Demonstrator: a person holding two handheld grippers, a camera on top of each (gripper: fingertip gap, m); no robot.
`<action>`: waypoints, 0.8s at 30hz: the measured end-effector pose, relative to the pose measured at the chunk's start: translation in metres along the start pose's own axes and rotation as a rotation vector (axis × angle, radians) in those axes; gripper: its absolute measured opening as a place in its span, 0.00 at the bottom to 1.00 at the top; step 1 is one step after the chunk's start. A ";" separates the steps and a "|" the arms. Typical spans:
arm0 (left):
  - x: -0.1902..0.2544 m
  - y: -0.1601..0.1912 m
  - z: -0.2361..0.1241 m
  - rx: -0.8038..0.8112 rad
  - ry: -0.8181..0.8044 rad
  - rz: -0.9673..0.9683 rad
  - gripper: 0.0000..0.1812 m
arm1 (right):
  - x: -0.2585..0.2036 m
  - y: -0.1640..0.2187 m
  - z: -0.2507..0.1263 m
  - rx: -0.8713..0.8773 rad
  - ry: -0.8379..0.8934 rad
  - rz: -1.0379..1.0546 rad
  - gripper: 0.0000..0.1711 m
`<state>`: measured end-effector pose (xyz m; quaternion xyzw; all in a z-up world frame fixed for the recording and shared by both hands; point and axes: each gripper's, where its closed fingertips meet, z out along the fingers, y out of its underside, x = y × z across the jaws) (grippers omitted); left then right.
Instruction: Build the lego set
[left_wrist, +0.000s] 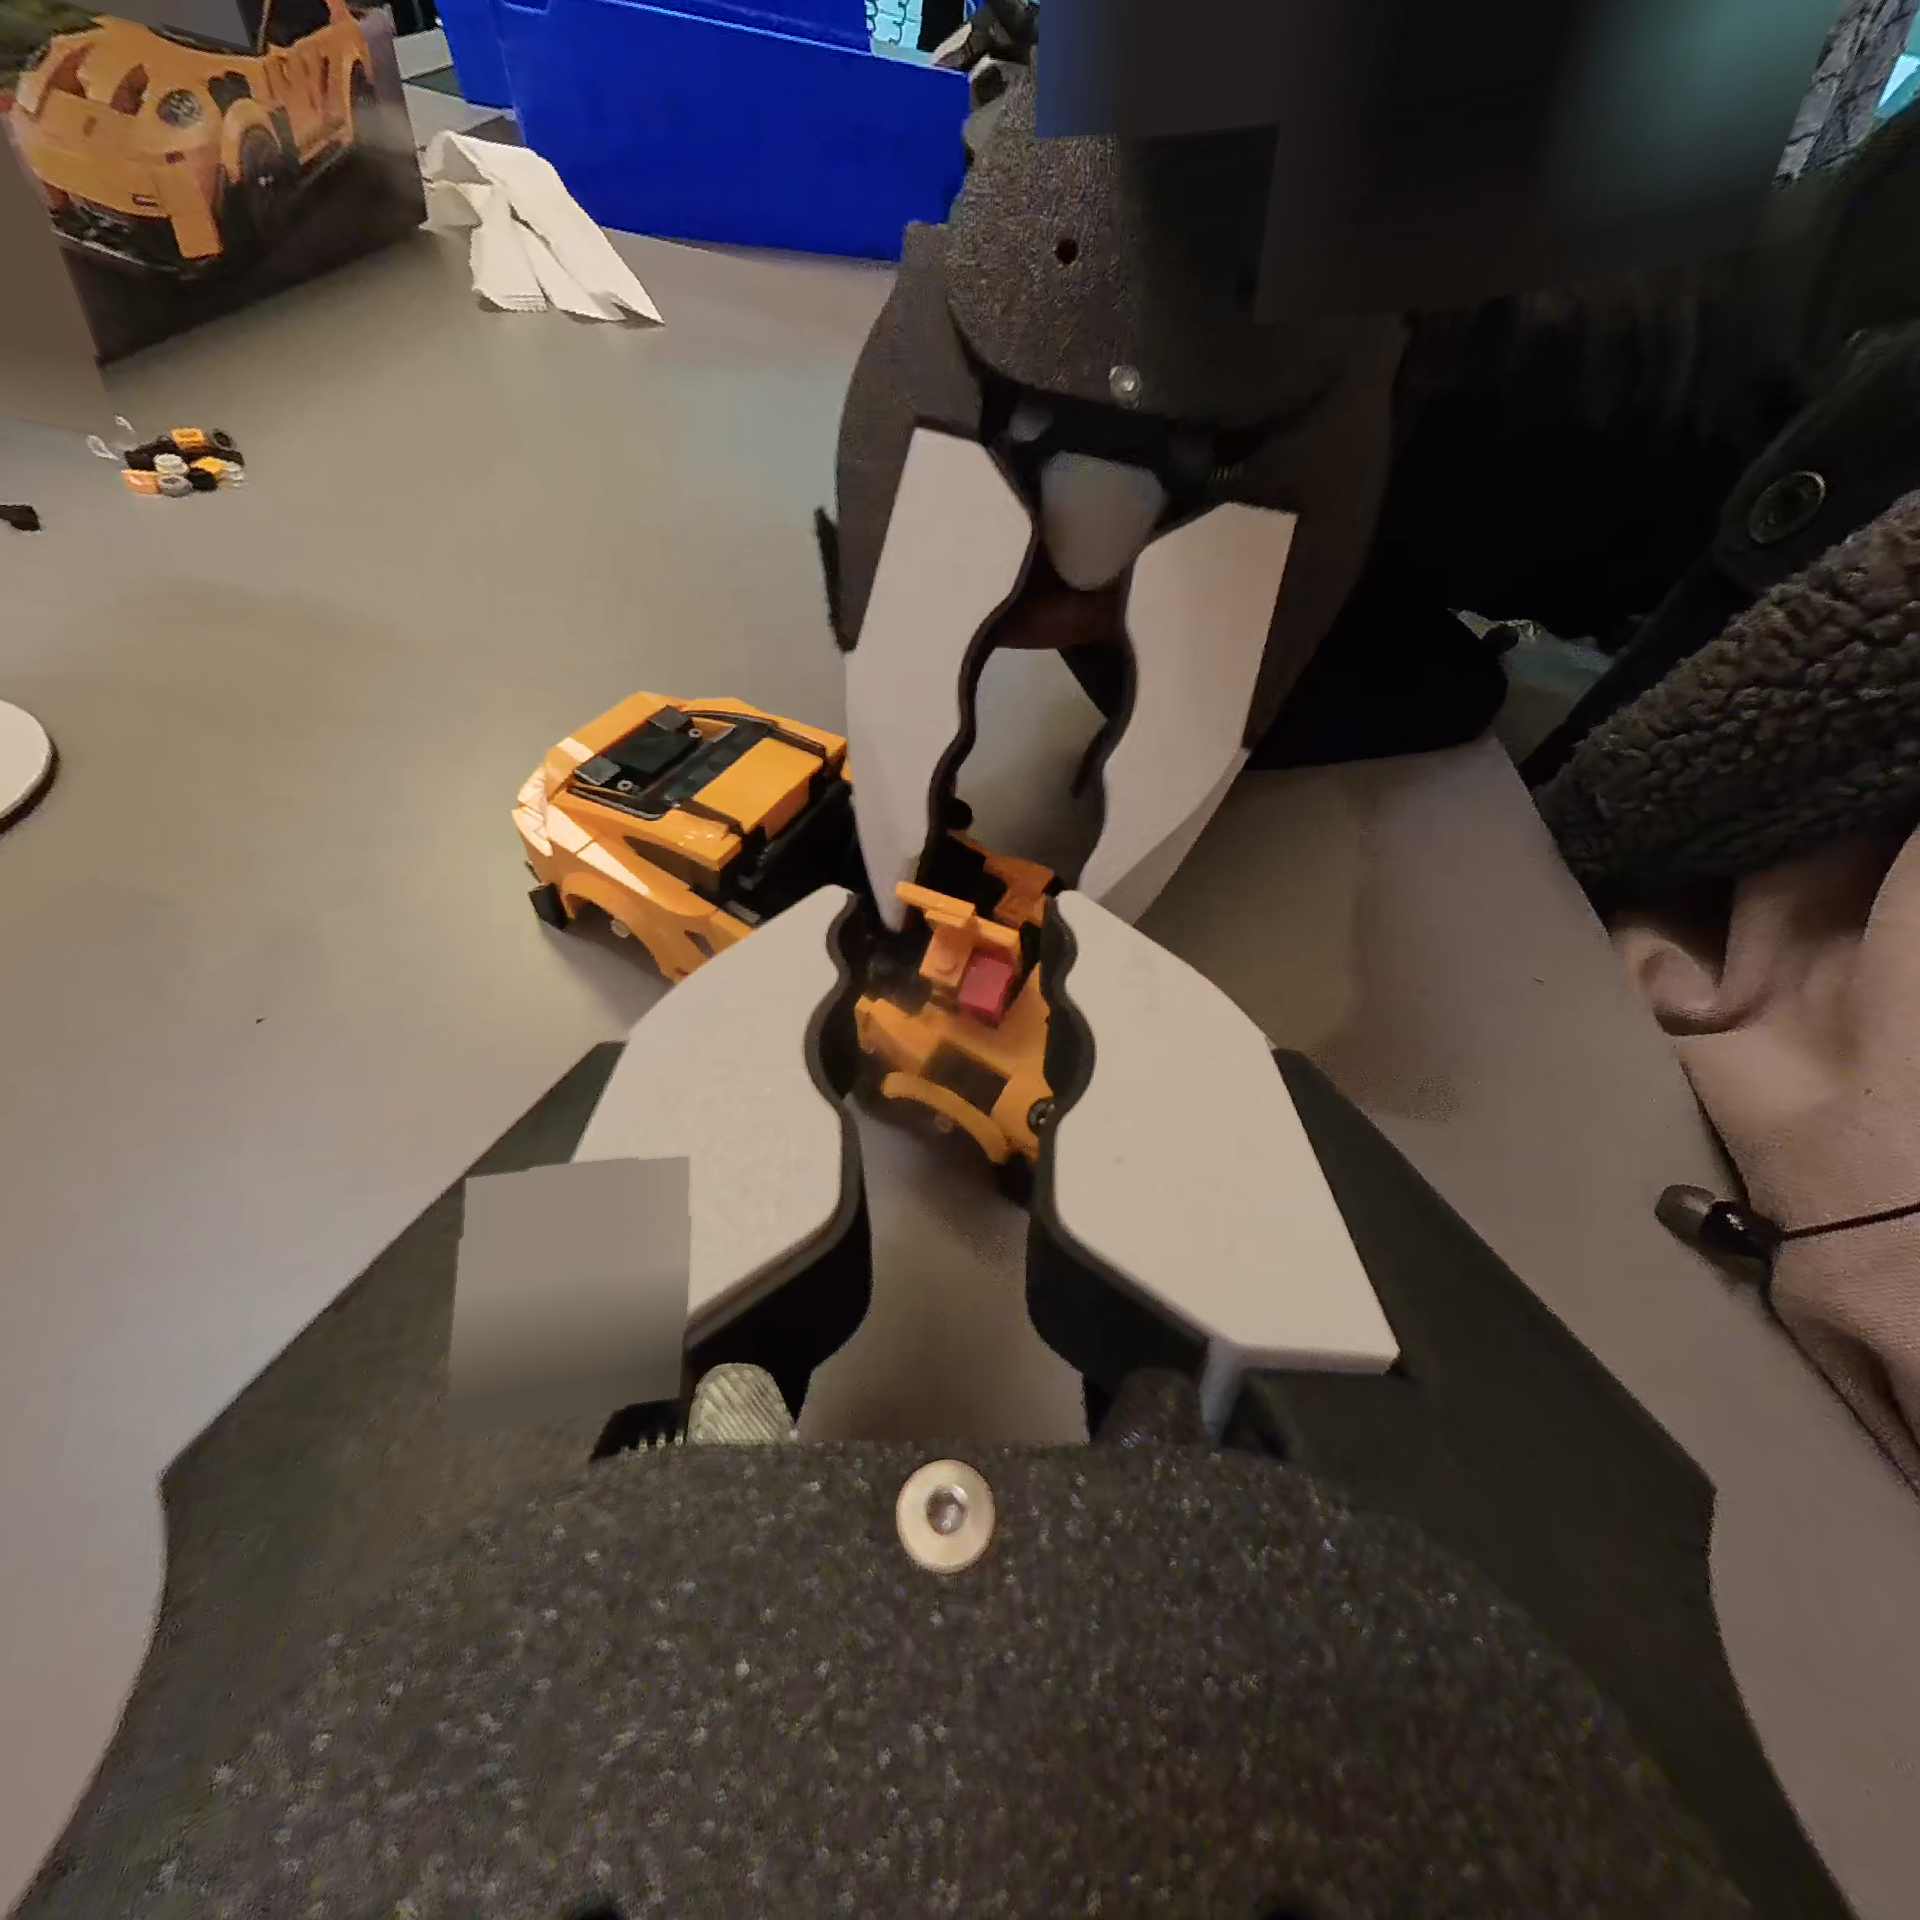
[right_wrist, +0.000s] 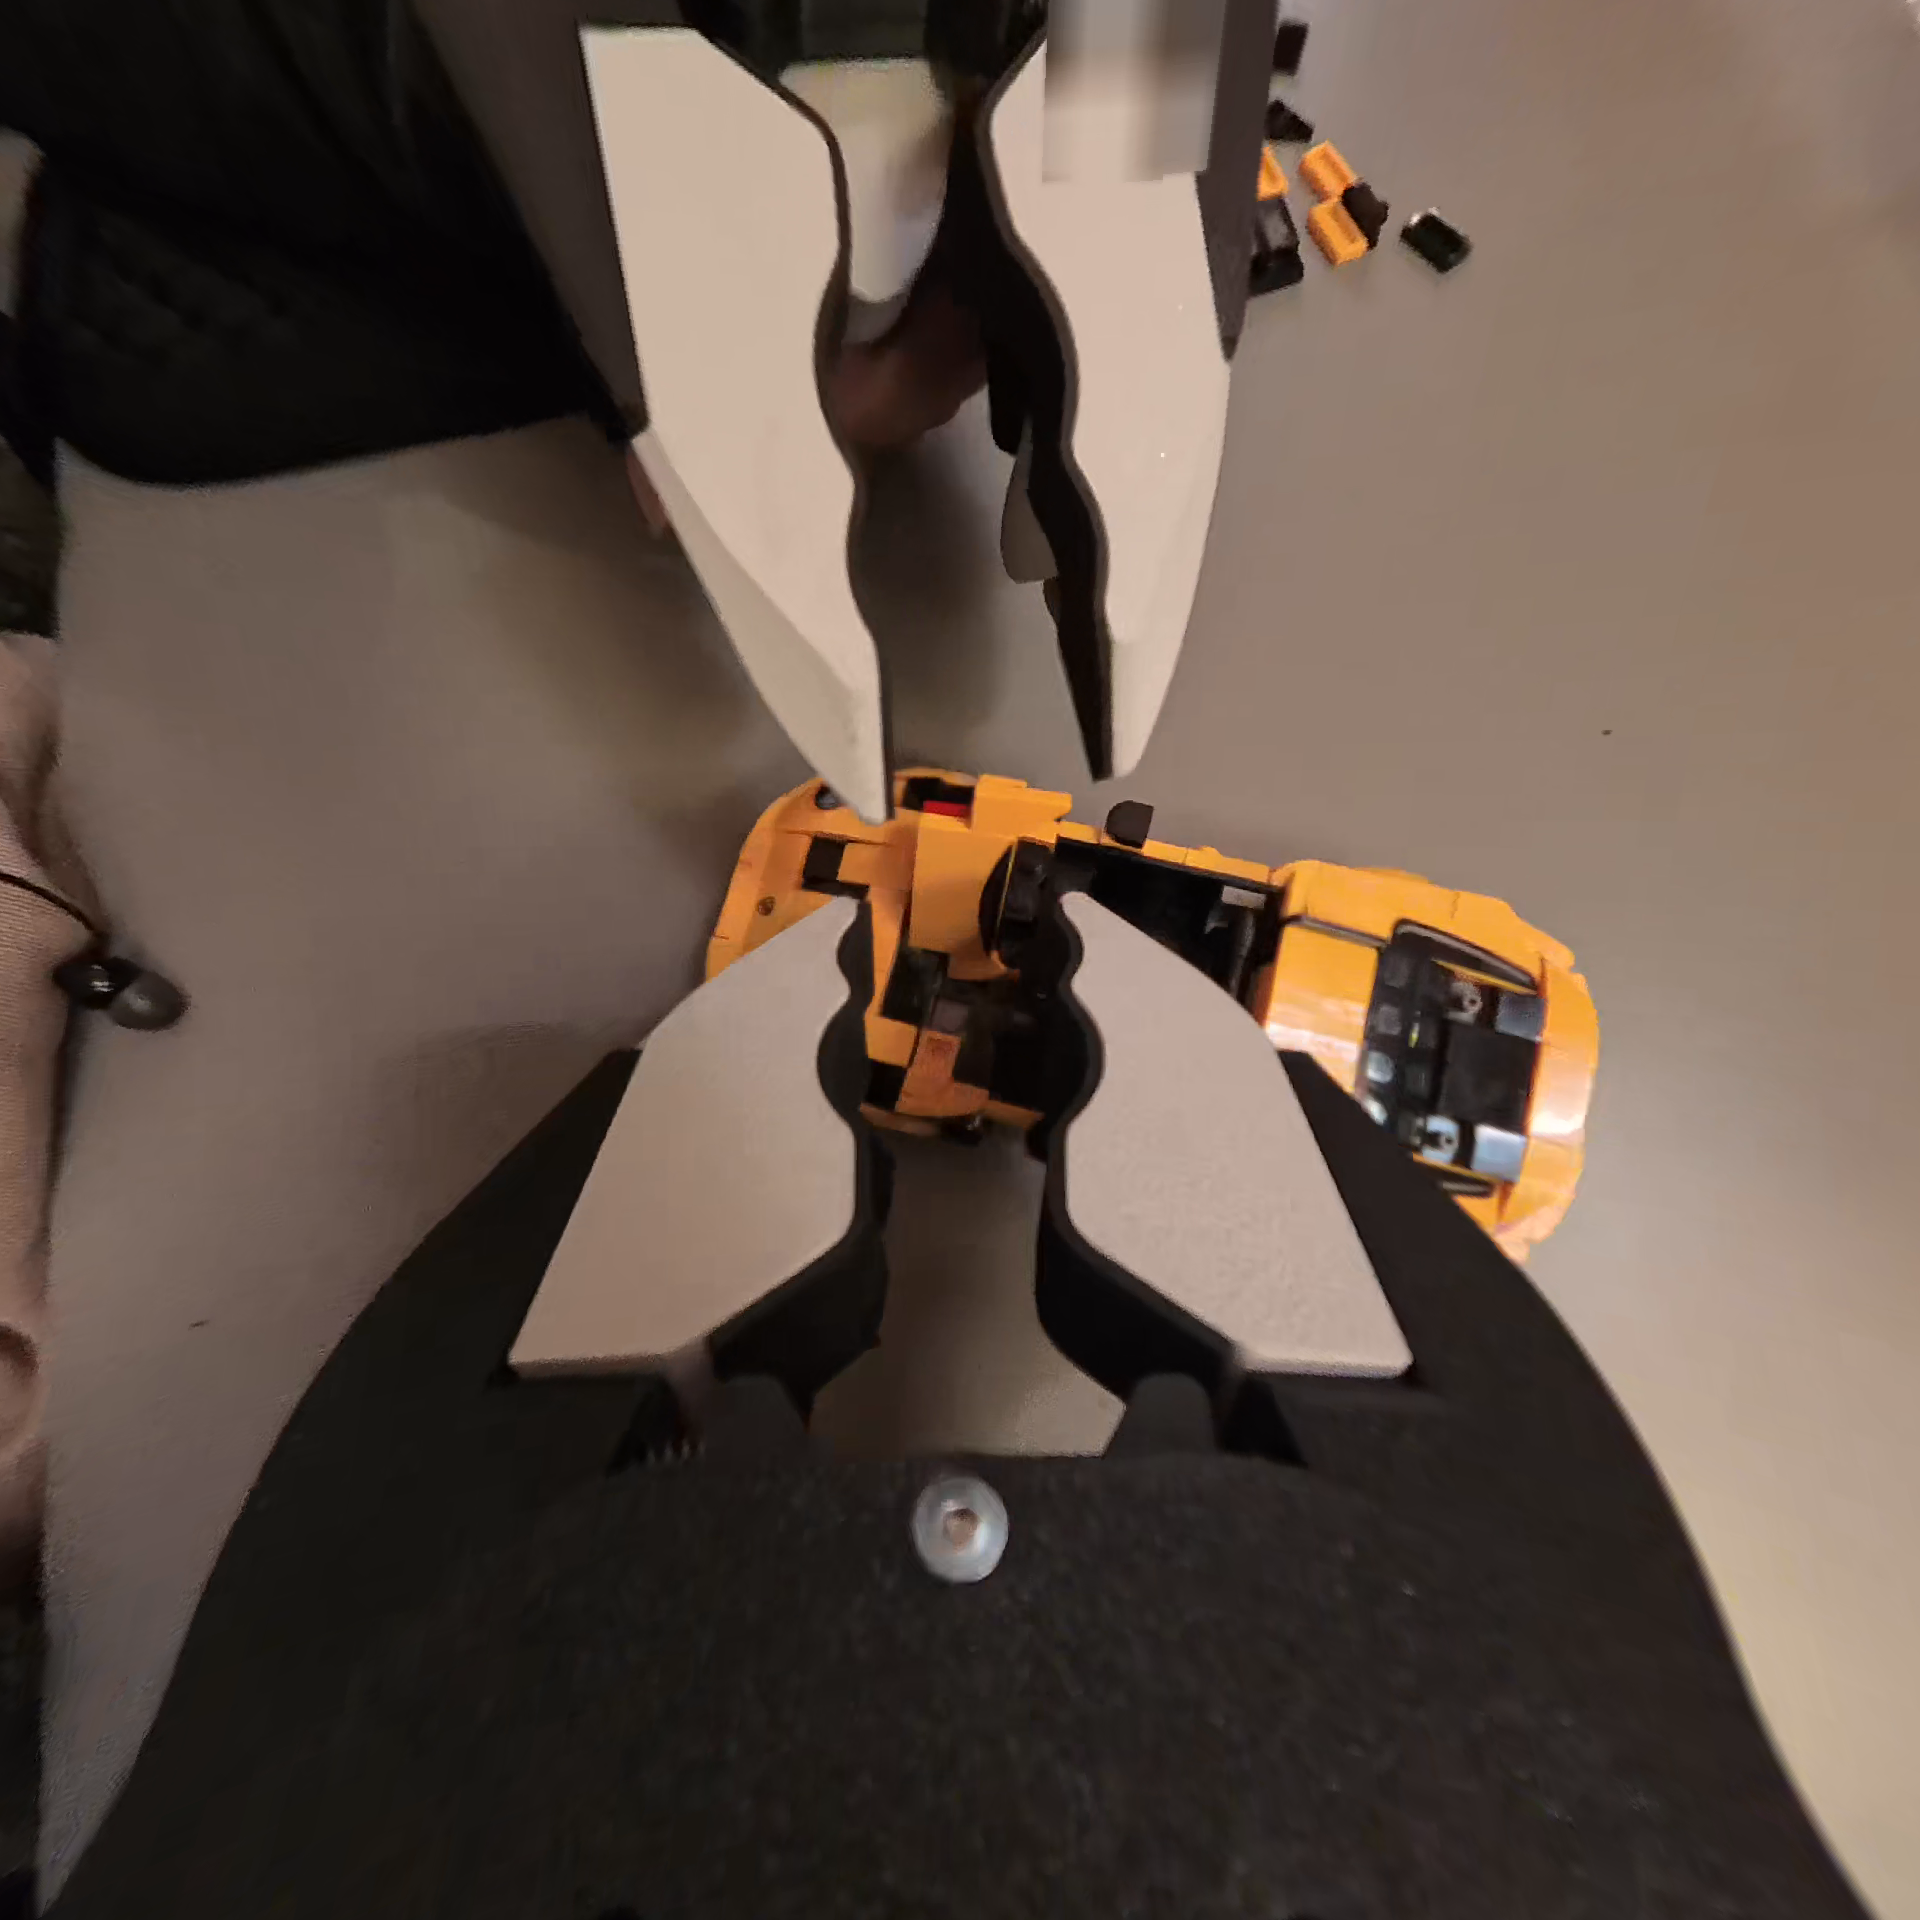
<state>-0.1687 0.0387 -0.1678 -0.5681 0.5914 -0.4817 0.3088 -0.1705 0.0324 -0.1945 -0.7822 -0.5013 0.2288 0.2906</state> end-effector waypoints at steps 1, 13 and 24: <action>0.001 0.000 0.001 0.000 0.006 -0.001 0.16 | 0.002 0.001 0.002 -0.032 0.020 -0.014 0.14; -0.002 0.008 -0.003 -0.039 -0.005 -0.008 0.10 | 0.005 -0.002 -0.016 -0.311 0.008 -0.022 0.09; -0.018 0.006 0.001 -0.075 -0.012 0.052 0.11 | 0.003 0.012 -0.018 -0.622 -0.016 0.134 0.09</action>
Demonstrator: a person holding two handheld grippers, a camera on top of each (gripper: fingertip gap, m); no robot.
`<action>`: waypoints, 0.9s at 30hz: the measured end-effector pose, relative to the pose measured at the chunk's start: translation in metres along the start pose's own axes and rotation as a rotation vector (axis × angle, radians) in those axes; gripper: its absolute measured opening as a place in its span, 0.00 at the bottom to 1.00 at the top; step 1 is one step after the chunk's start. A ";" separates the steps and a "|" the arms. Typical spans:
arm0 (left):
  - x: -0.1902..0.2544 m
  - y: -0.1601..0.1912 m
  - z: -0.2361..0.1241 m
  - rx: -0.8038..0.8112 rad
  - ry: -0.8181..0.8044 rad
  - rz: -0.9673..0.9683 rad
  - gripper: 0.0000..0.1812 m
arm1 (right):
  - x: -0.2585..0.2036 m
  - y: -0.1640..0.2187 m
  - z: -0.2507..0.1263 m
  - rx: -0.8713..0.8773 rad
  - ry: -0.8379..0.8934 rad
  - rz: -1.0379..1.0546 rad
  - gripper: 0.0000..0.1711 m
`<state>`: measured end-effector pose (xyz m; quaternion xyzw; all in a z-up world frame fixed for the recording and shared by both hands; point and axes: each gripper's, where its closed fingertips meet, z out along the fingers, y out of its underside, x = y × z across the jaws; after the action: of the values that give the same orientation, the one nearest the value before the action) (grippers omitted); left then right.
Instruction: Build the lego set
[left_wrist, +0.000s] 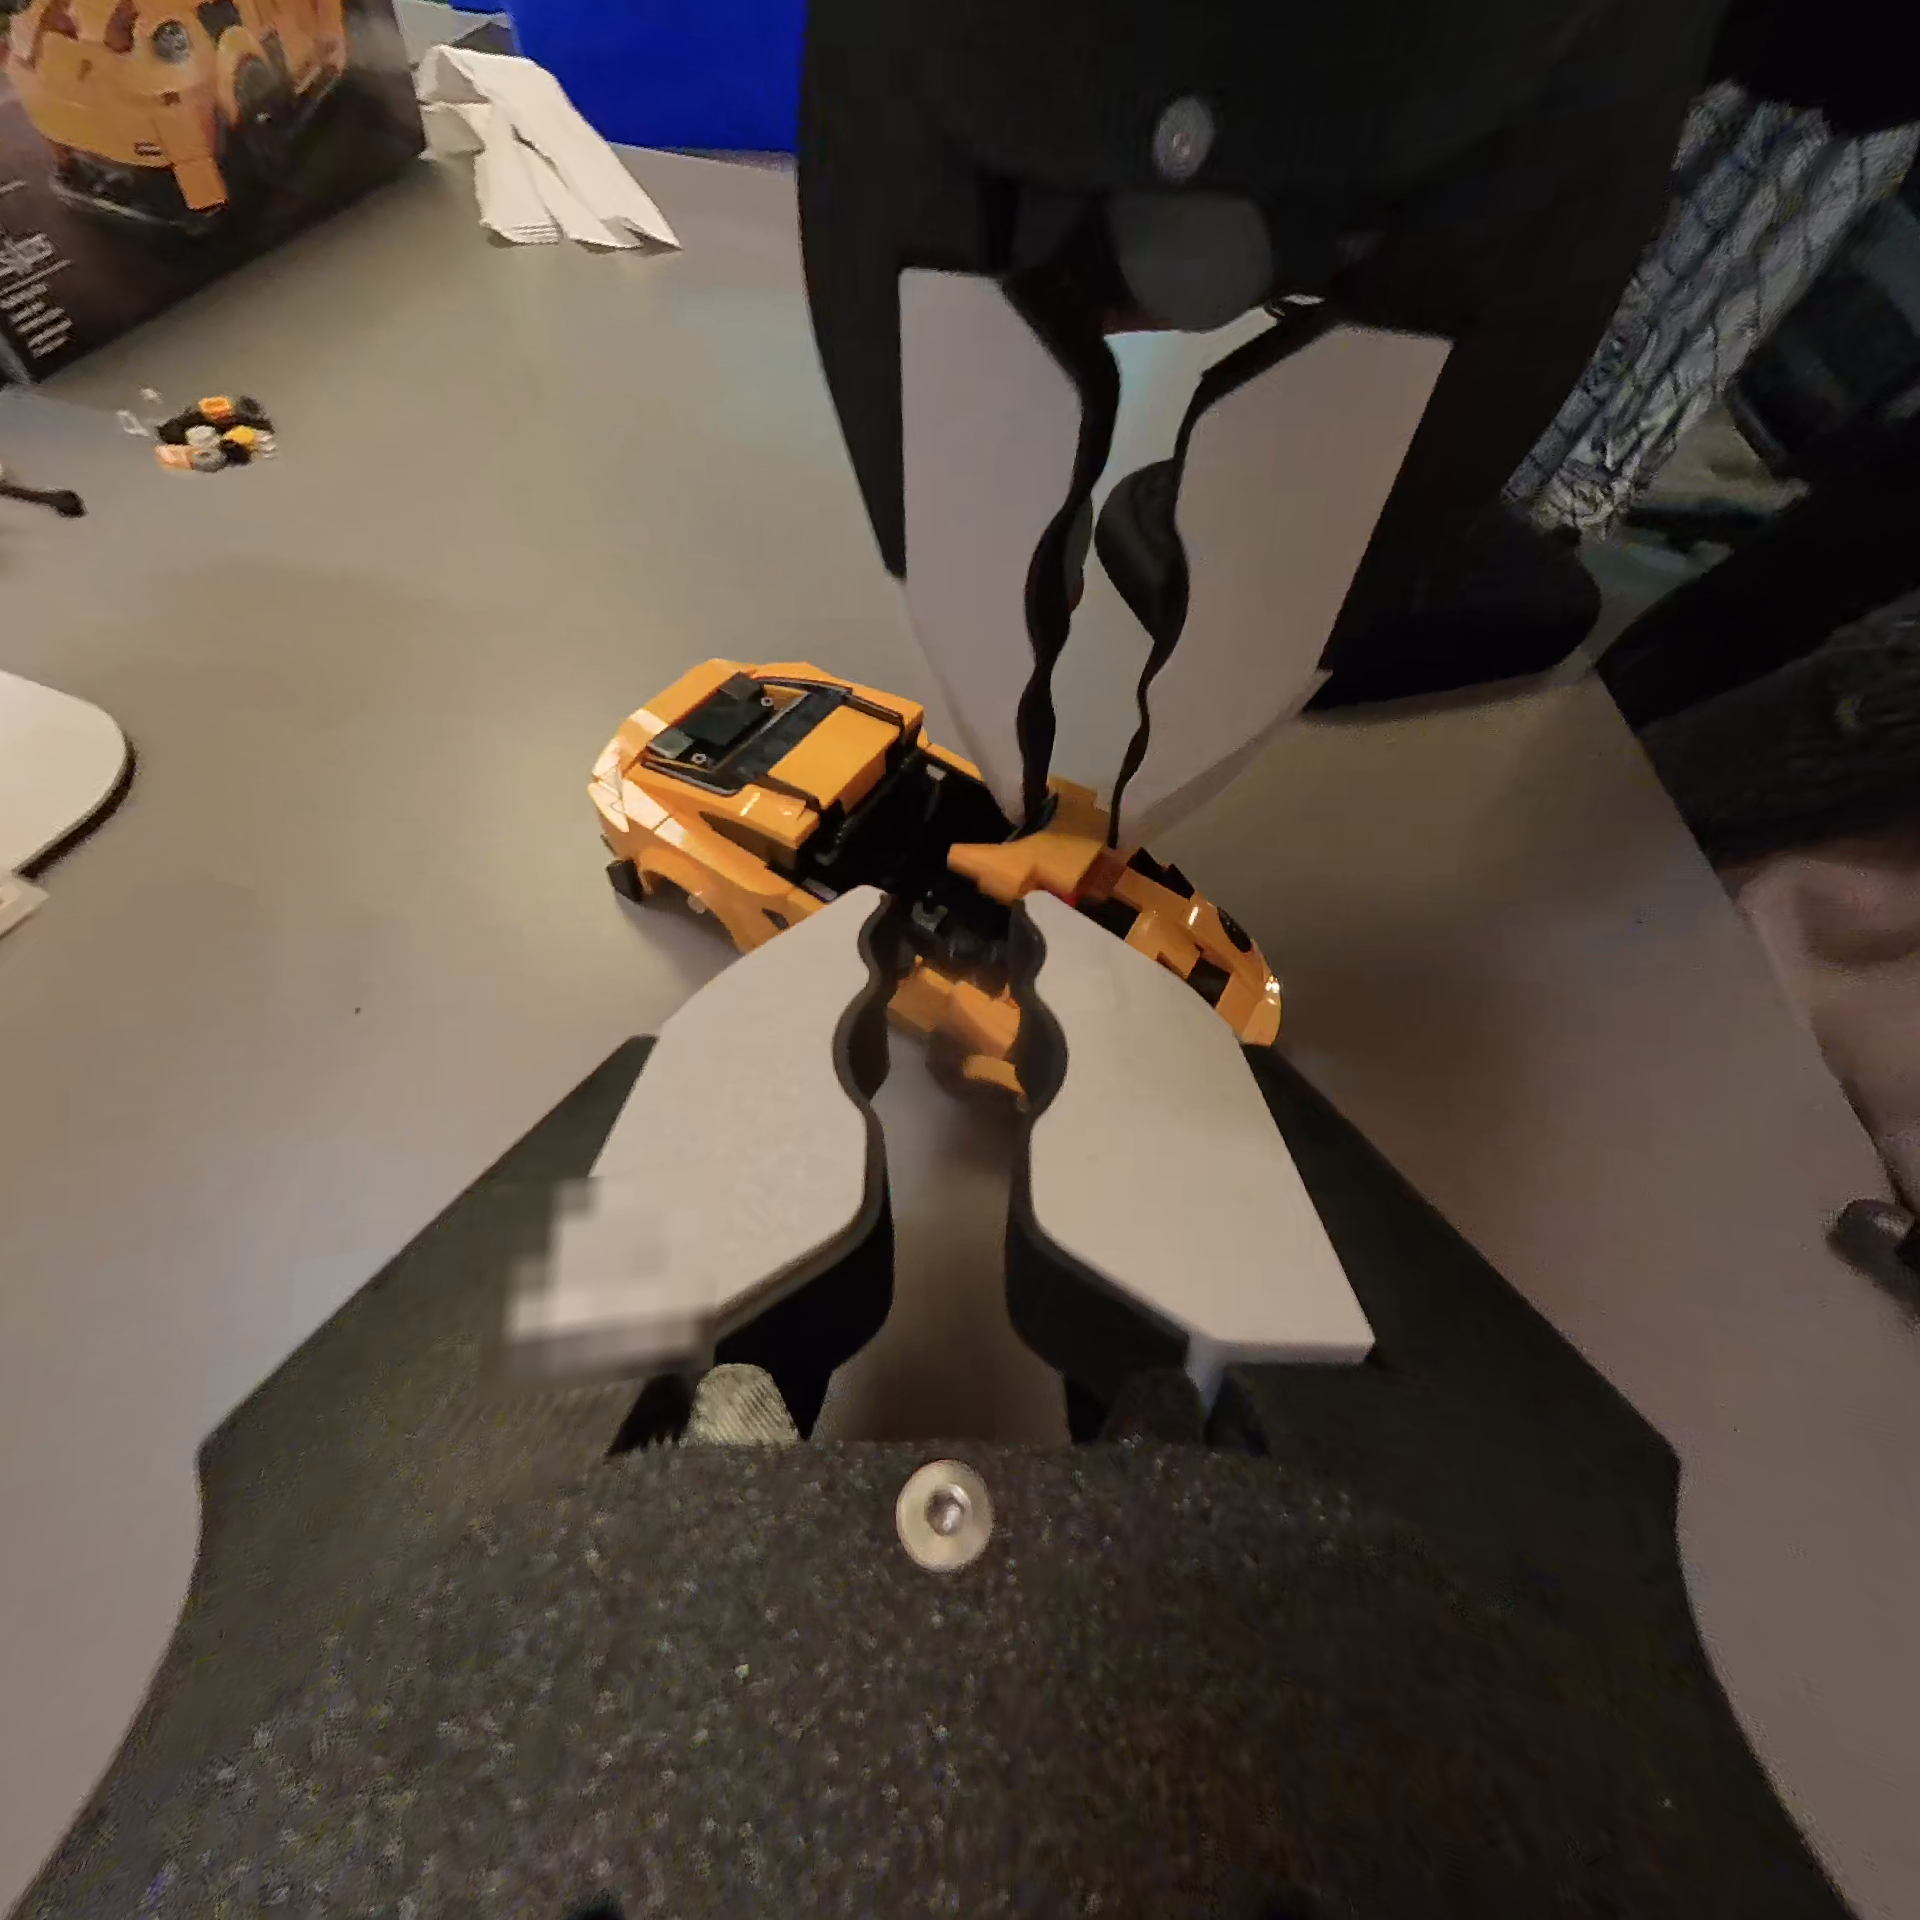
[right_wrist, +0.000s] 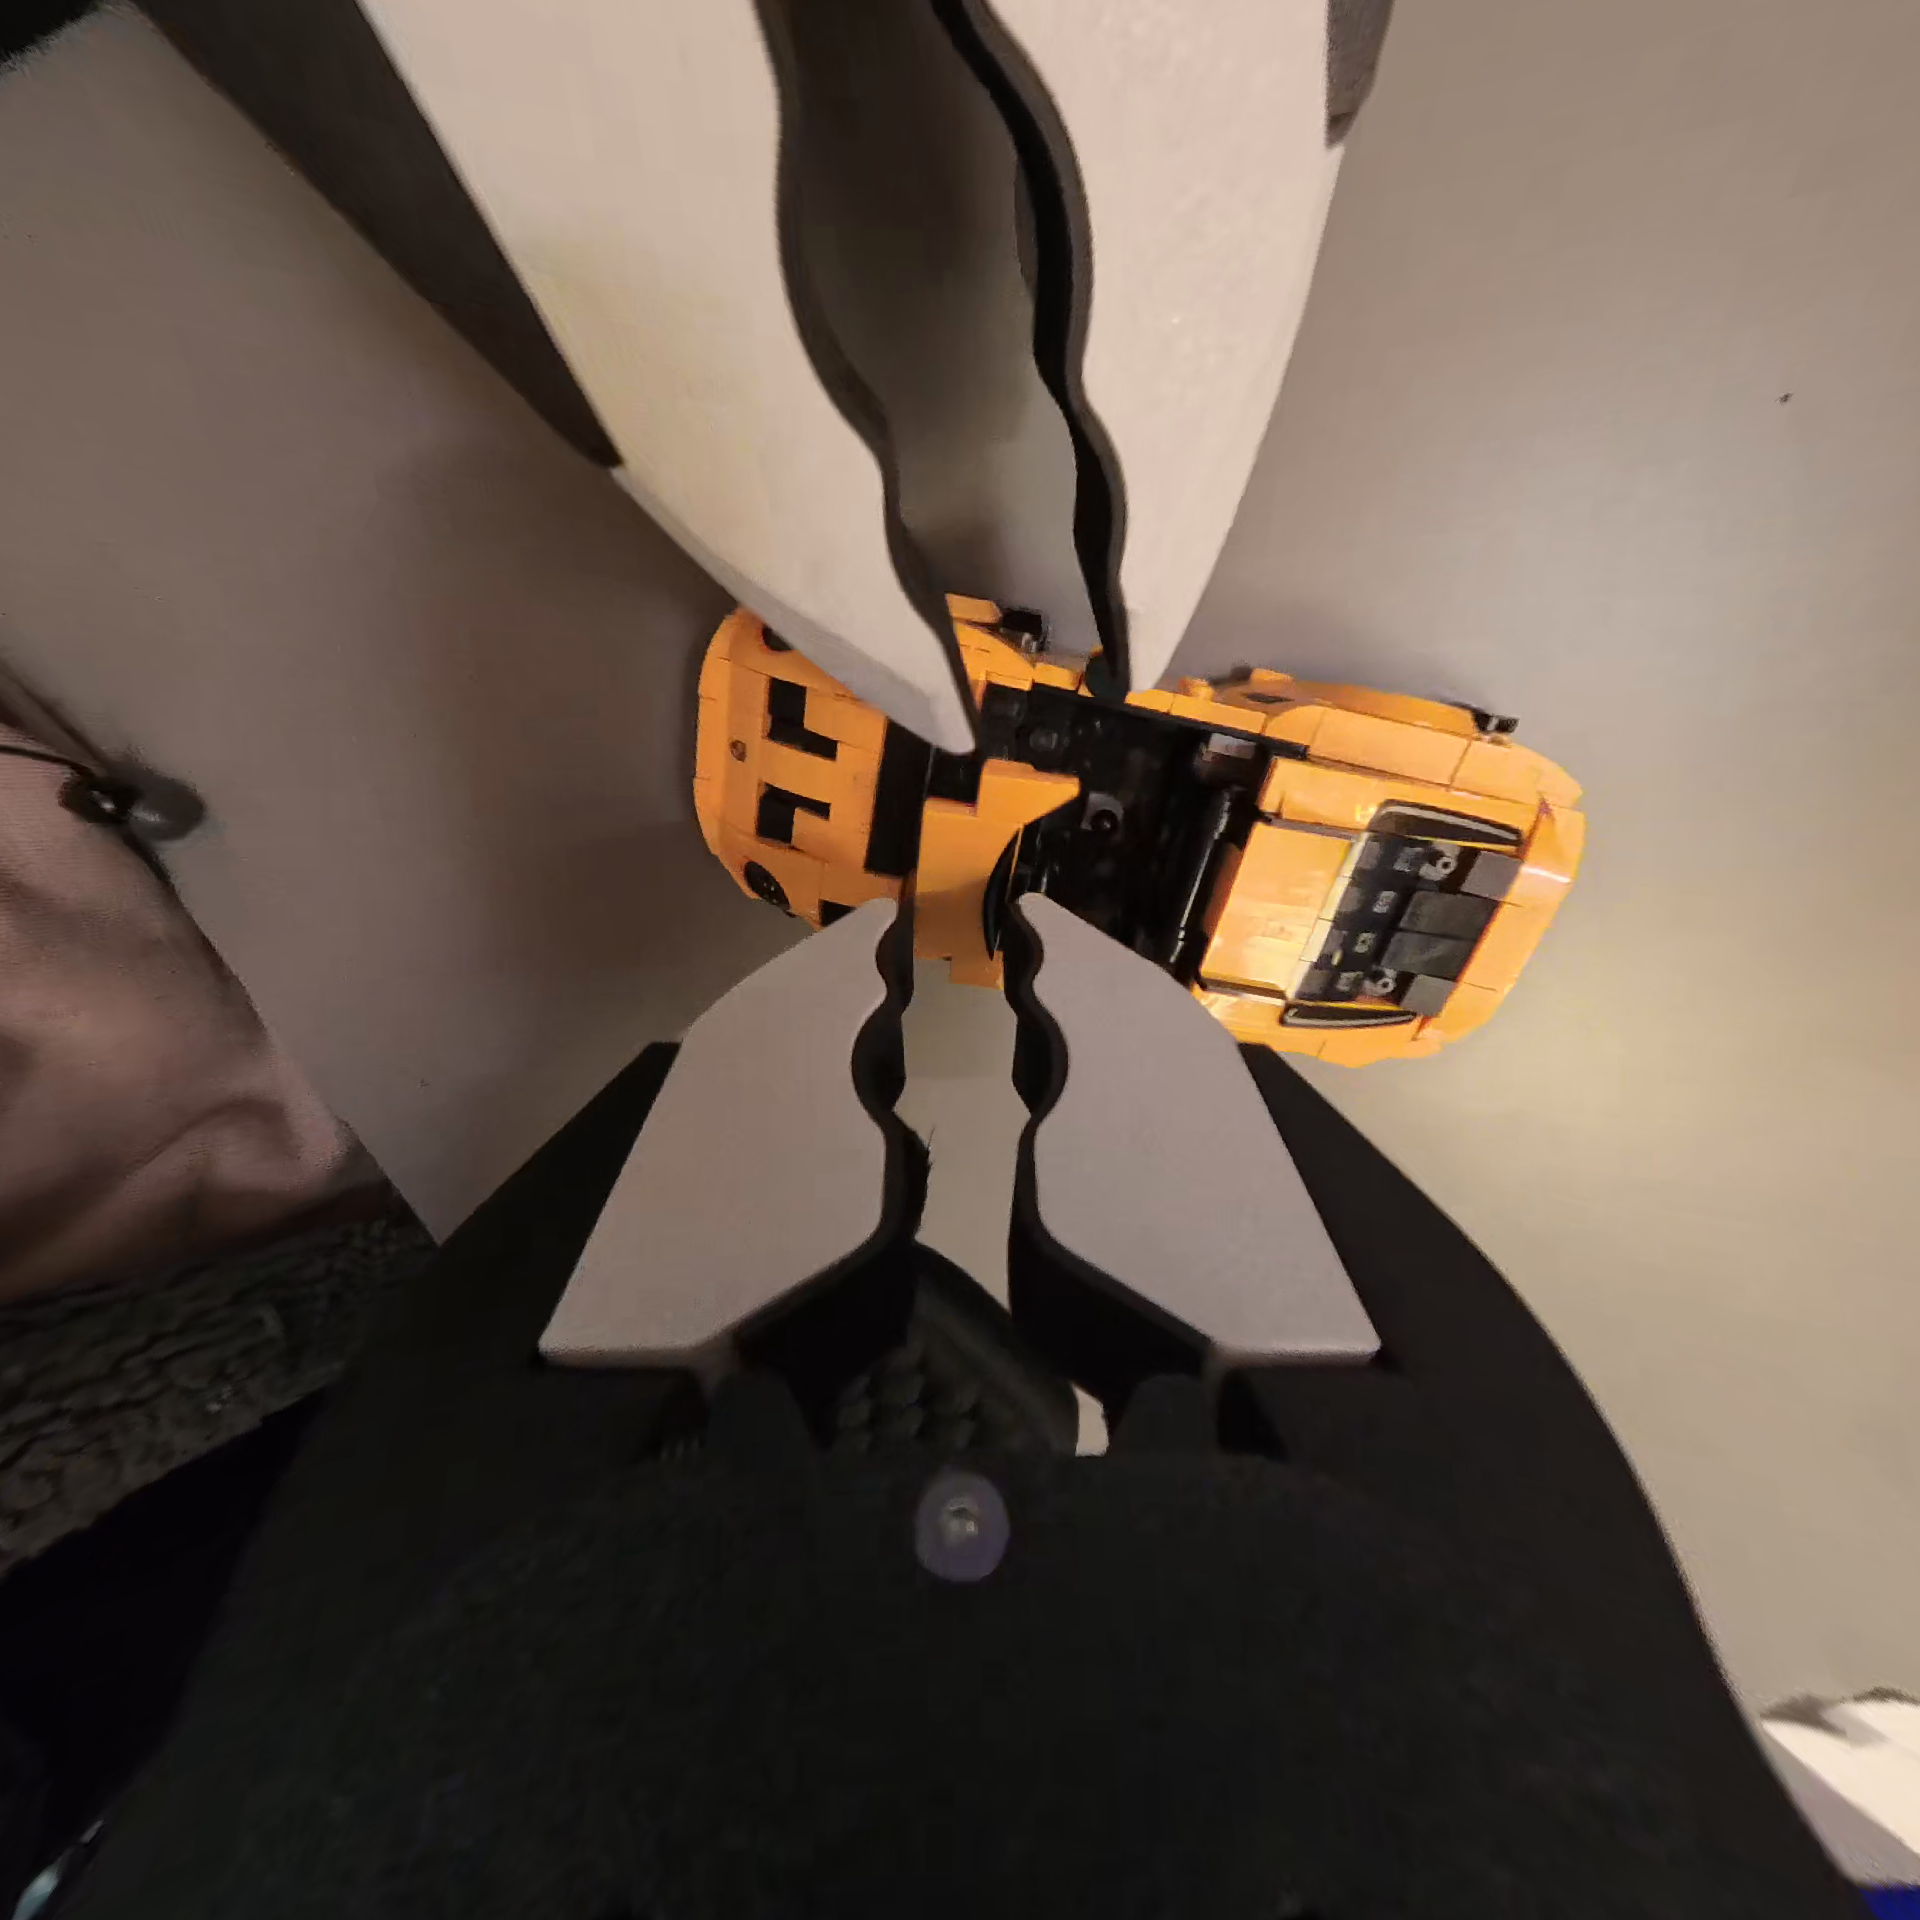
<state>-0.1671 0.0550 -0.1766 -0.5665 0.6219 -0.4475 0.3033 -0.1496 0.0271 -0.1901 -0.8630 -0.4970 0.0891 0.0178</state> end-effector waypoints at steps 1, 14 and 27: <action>0.001 0.000 0.001 -0.004 0.016 0.015 0.11 | -0.001 0.000 0.002 -0.014 -0.002 0.012 0.09; 0.008 0.014 0.012 -0.081 0.017 0.114 0.10 | -0.009 0.002 0.007 0.021 -0.027 0.086 0.15; 0.005 0.012 0.001 -0.044 0.054 0.021 0.10 | -0.012 -0.005 -0.012 0.520 0.207 -0.124 0.18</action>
<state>-0.1725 0.0491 -0.1869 -0.5543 0.6454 -0.4457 0.2785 -0.1578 0.0203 -0.1763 -0.8019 -0.5048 0.1238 0.2945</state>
